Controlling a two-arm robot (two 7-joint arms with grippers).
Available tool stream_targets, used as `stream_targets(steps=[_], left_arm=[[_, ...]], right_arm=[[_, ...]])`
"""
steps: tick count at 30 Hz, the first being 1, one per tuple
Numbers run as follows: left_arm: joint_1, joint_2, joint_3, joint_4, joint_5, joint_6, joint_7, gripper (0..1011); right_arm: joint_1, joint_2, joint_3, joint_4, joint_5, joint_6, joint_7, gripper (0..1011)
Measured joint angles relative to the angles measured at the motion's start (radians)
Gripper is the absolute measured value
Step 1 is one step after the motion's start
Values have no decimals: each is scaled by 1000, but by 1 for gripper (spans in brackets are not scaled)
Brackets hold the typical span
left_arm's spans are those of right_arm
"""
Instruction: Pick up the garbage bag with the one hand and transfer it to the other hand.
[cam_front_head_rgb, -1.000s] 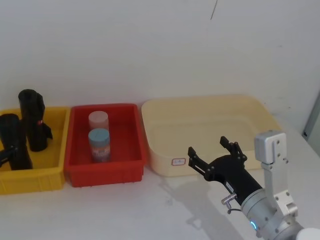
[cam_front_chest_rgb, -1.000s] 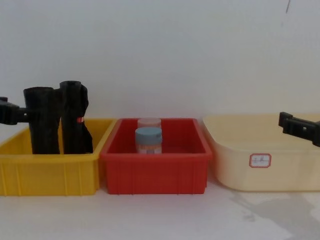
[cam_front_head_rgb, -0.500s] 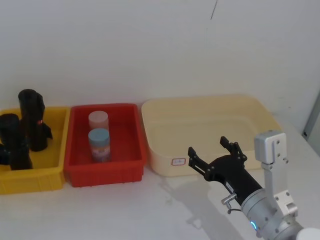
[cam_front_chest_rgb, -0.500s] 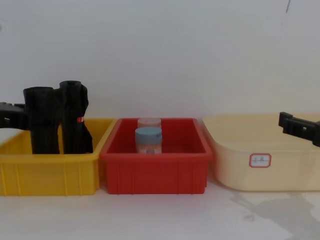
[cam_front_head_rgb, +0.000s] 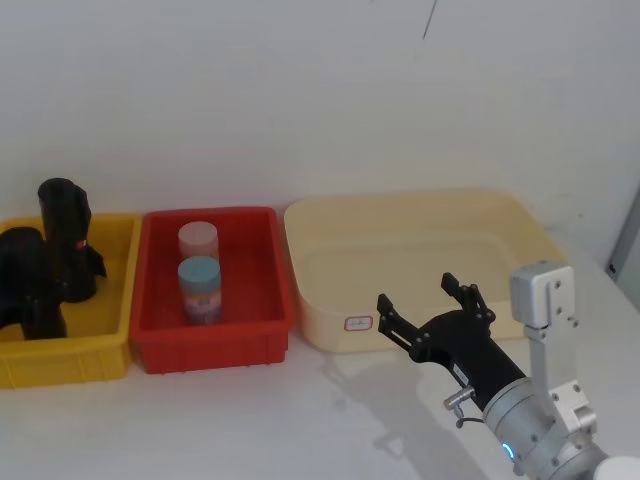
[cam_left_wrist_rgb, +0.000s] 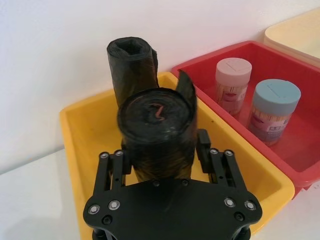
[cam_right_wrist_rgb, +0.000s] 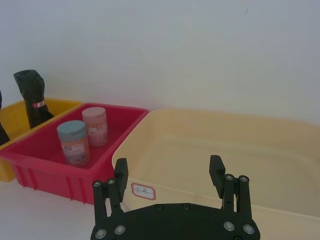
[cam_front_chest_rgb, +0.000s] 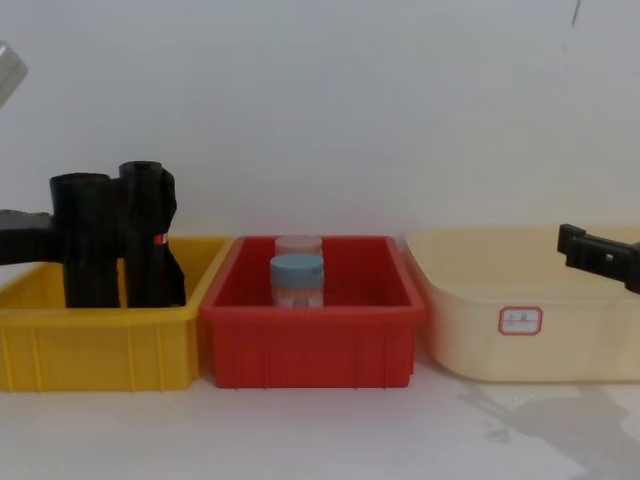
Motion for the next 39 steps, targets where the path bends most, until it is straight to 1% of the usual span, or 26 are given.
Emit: stream_targets(steps=[2, 5, 6, 8, 11, 18, 24, 30, 31, 33, 35, 36, 39], left_arm=[[-4, -2, 2, 7, 1, -4, -4, 685], [-8, -4, 4, 13, 2, -7, -7, 629], [-10, -5, 5, 16, 2, -9, -9, 572], [-12, -6, 6, 19, 2, -11, -11, 517], [-16, -8, 7, 26, 3, -14, -14, 490], [-19, -10, 8, 30, 4, -16, -16, 462], [-24, -8, 8, 18, 6, -12, -25, 448], [-49, 2, 9, -2, 1, -7, -62, 448], [-53, 3, 9, -4, -1, -6, -68, 448], [-68, 5, 12, -9, -8, -5, -87, 448], [-87, 5, 15, -12, -16, -5, -110, 448], [-93, 5, 16, -13, -19, -5, -117, 448], [-119, 3, 21, -13, -30, -5, -146, 448]], right_arm=[[0, 0, 0, 0, 0, 0, 0, 1001], [0, 0, 0, 0, 0, 0, 0, 1001], [0, 0, 0, 0, 0, 0, 0, 1001], [0, 0, 0, 0, 0, 0, 0, 1001], [0, 0, 0, 0, 0, 0, 0, 1001], [1, 0, 0, 0, 0, 0, 1, 1001], [18, 5, 5, -3, 15, 4, 29, 1000], [54, 19, 13, -9, 46, 27, 80, 1000], [65, 23, 15, -12, 58, 37, 98, 1001], [77, 29, 16, -13, 68, 46, 114, 1001], [101, 41, 19, -17, 90, 66, 148, 1001], [101, 41, 19, -17, 90, 66, 148, 1001], [130, 60, 19, -19, 120, 93, 195, 1001]])
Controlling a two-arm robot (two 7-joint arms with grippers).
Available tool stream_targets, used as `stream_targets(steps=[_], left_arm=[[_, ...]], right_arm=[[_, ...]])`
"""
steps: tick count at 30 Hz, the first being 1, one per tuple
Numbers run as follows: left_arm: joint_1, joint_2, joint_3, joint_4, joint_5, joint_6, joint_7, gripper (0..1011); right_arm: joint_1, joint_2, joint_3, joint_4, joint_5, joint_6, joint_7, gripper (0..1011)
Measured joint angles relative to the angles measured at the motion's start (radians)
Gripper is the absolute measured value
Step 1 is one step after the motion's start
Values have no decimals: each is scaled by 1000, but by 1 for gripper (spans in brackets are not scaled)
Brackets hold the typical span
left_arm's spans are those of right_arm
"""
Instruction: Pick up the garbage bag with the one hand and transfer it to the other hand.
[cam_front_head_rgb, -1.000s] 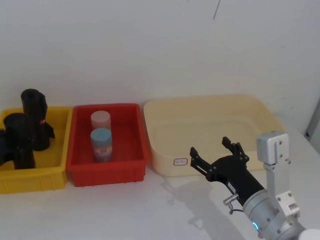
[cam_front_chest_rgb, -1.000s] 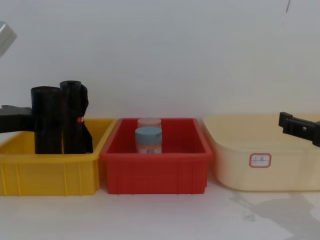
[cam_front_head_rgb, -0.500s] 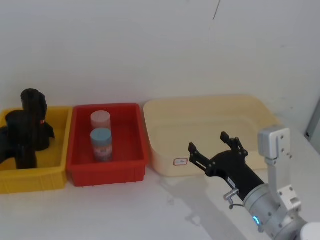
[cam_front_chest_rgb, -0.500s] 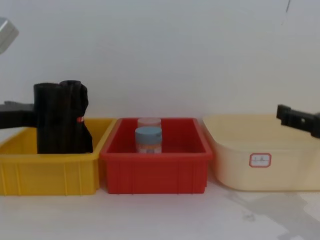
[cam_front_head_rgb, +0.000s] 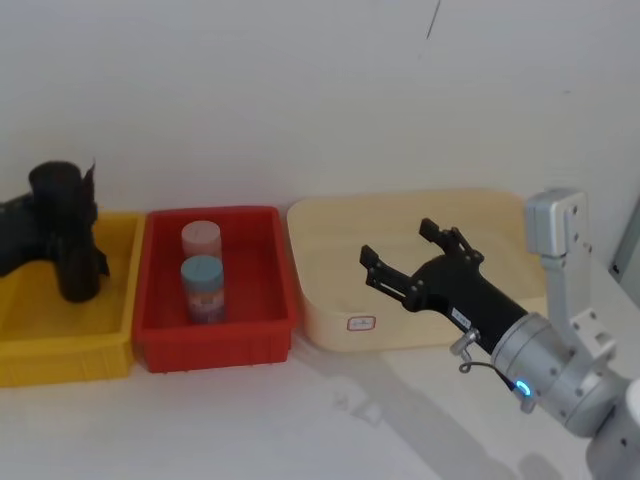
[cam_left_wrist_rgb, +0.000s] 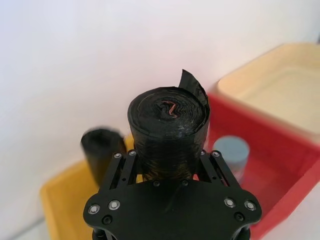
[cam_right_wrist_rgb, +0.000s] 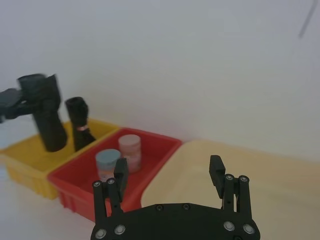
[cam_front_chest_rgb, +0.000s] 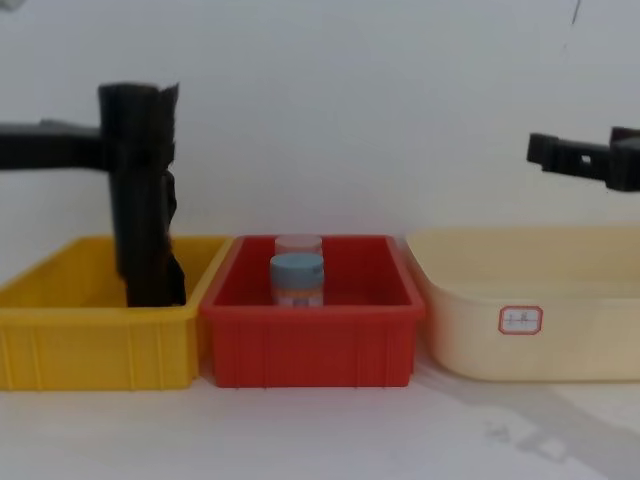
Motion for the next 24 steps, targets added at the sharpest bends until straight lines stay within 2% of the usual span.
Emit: stream_targets(steps=[6, 10, 13, 18, 24], left_arm=[[-49, -11, 12, 14, -26, -2, -58, 448], [-101, -31, 27, 41, -56, -8, -121, 448], [-123, -42, 34, 56, -68, -10, -146, 448], [-171, -70, 52, 96, -102, -14, -212, 448], [-212, -98, 70, 138, -136, -13, -276, 448]], right_arm=[[39, 26, -11, 4, 31, 33, 64, 1001], [64, 43, -28, 16, 39, 43, 105, 1001], [73, 49, -36, 22, 39, 42, 118, 1001], [89, 59, -58, 37, 31, 21, 139, 1001], [100, 62, -76, 56, 3, -30, 144, 1000]])
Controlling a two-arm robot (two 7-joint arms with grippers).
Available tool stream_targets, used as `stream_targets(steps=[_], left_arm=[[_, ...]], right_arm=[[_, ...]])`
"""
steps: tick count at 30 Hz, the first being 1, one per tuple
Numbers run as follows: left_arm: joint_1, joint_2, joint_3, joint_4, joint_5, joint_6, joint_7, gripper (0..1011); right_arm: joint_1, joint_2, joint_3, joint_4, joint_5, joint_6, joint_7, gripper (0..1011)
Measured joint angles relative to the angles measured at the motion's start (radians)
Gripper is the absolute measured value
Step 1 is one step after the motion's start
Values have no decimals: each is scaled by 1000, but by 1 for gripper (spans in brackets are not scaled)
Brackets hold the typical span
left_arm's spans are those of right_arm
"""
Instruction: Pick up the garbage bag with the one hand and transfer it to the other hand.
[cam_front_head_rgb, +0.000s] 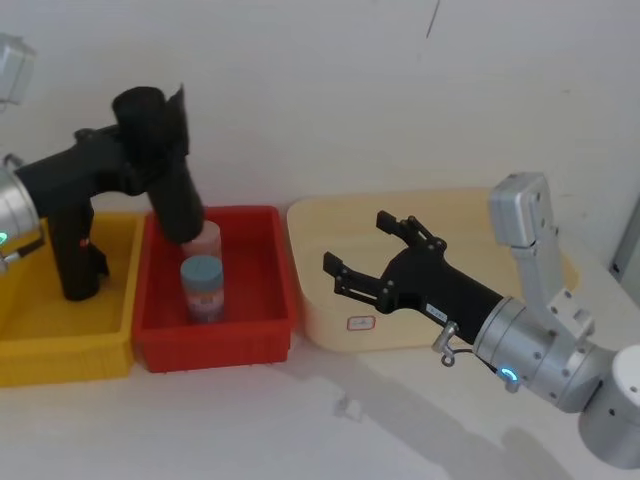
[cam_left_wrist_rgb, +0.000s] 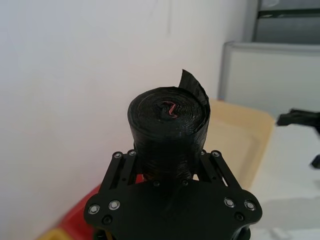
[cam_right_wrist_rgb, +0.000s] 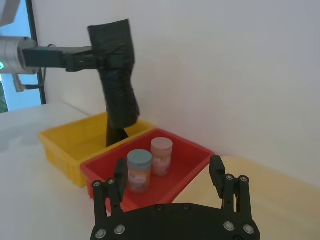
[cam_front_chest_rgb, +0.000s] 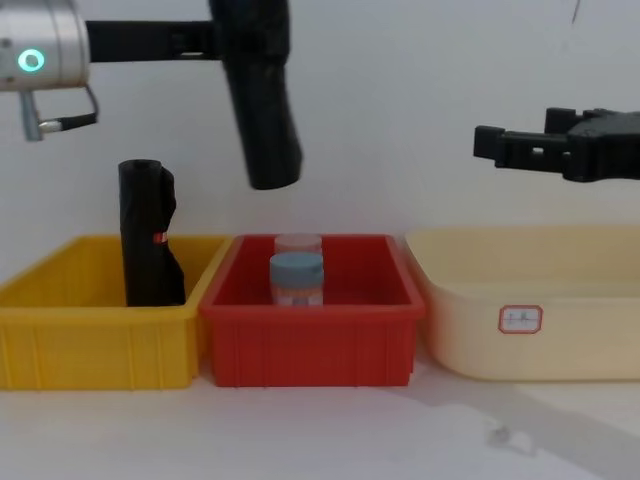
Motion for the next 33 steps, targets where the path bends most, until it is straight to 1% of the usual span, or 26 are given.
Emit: stream_targets(steps=[3, 5, 11, 13, 14, 15, 17, 20, 22, 23, 26, 32, 33], left_arm=[[-28, -20, 15, 33, -24, 7, -46, 448], [-38, -28, 20, 45, -33, 11, -64, 448], [-78, -61, 45, 104, -68, 27, -142, 448], [-95, -77, 57, 131, -78, 31, -169, 448], [-95, -77, 57, 131, -78, 31, -169, 448], [-110, -91, 68, 159, -89, 35, -201, 448], [-117, -98, 73, 172, -93, 36, -210, 448], [-144, -125, 91, 226, -109, 39, -265, 448], [-156, -136, 99, 249, -114, 39, -286, 448], [-169, -148, 109, 276, -119, 39, -309, 448], [-191, -167, 125, 320, -124, 40, -344, 448], [-221, -186, 155, 373, -125, 40, -396, 448], [-228, -189, 166, 385, -123, 39, -408, 448]], right_arm=[[3, -1, -10, 6, -14, -23, 0, 1001], [4, -3, -16, 8, -24, -37, 0, 1001], [3, -10, -31, 6, -37, -56, 0, 1001], [0, -13, -36, 2, -39, -56, 0, 1001], [0, -13, -36, 2, -39, -56, 0, 1001], [-1, -13, -37, 1, -39, -56, 0, 1001], [-3, -16, -42, -5, -39, -55, -1, 1001], [-6, -21, -51, -13, -36, -47, -2, 1001], [-6, -23, -54, -15, -35, -44, -3, 1001], [-6, -24, -55, -16, -34, -42, -4, 1001], [-4, -28, -61, -17, -32, -35, -10, 1001], [6, -34, -67, -13, -33, -24, -21, 1001], [10, -35, -68, -11, -35, -21, -25, 1000]])
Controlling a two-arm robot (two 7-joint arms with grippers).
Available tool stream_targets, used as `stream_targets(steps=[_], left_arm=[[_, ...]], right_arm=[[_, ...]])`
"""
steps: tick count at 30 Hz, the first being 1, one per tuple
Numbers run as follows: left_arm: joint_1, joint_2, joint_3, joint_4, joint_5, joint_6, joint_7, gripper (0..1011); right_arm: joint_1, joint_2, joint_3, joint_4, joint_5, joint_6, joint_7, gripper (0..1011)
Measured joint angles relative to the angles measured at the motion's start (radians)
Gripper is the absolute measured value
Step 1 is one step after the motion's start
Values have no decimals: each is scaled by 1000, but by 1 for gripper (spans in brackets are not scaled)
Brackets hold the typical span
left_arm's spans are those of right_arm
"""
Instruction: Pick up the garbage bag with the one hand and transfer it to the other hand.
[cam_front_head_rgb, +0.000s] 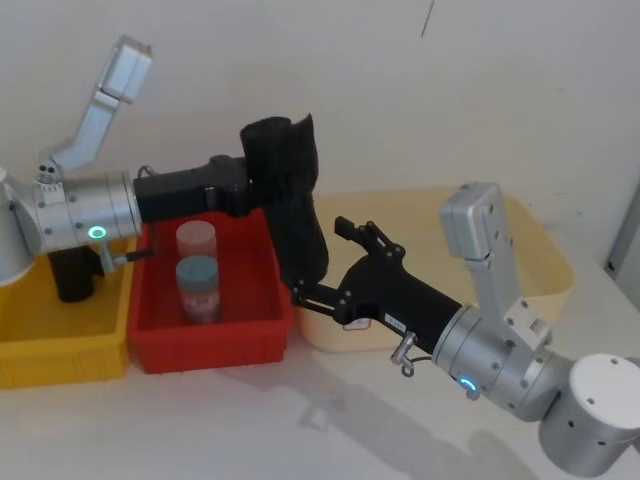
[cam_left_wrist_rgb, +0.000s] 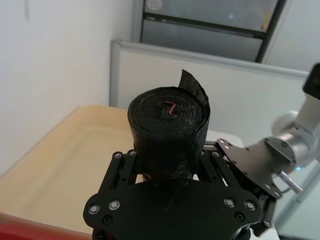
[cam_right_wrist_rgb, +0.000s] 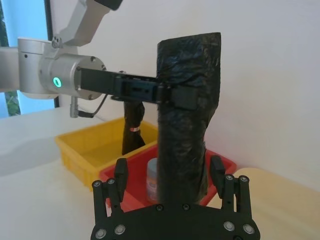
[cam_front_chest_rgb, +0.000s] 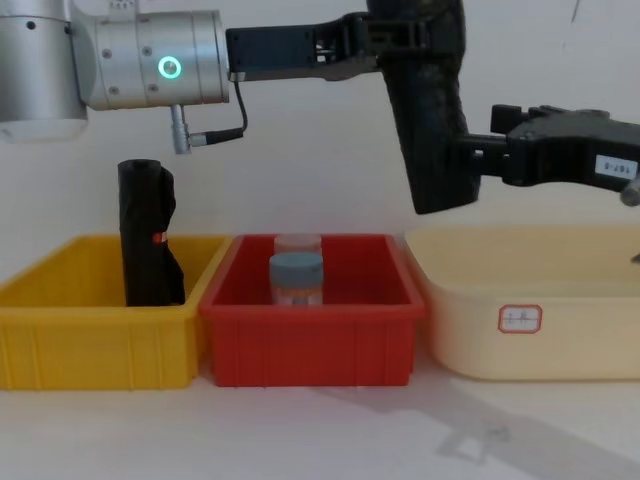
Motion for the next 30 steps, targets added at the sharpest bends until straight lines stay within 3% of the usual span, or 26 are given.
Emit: stream_targets(steps=[11, 21, 30], left_arm=[[-41, -1, 68, 43, 38, -33, -75, 448], [-57, 0, 88, 61, 51, -84, -86, 448], [-73, -16, 90, 98, 50, -136, -85, 448]], right_arm=[[18, 4, 5, 29, -36, 30, -32, 1001], [14, 26, 11, 36, -49, 78, -27, 1000], [-9, 43, 15, 8, -14, 146, -2, 1000]])
